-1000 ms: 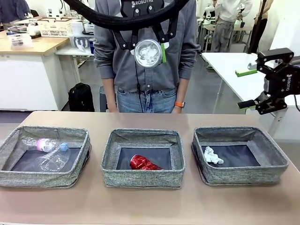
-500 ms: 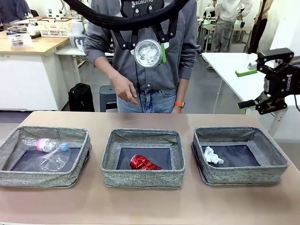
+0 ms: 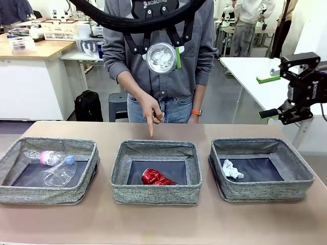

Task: Sort the waste into the appropriate baskets.
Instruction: Place the picked waste into the Fabric basket indicated by the person.

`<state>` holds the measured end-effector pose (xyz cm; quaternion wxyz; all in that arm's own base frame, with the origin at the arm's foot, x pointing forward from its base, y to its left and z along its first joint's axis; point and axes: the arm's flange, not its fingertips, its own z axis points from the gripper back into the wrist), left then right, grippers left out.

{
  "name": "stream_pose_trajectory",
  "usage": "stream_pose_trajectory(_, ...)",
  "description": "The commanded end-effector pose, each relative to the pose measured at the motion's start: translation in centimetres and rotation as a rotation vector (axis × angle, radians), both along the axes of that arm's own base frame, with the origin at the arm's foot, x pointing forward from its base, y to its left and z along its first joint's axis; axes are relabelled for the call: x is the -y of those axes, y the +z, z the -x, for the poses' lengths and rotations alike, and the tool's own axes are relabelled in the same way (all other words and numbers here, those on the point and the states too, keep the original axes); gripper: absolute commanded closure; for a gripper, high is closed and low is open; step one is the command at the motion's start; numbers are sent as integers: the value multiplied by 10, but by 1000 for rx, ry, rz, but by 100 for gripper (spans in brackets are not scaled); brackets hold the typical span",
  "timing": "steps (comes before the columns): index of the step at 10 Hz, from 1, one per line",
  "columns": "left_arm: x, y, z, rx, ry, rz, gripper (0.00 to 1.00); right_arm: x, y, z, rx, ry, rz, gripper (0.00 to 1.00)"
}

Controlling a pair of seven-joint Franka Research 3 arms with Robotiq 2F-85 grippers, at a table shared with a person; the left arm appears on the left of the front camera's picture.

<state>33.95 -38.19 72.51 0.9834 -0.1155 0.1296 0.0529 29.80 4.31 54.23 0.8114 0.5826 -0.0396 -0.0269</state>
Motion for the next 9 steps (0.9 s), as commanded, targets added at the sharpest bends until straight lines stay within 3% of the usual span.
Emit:
stream_pose_trajectory(1,0,2,2,2,16,7,59,-1,1,1,-11,-4,-13,0)
stream_pose_trajectory(6,0,0,0,0,0,0,59,-1,1,1,-11,-4,-13,0)
stream_pose_trajectory(7,3,-22,-11,94,-42,-96,59,-1,1,1,-11,-4,-13,0)
stream_pose_trajectory(9,4,-77,-30,117,-135,-166,59,-1,1,1,-11,-4,-13,0)
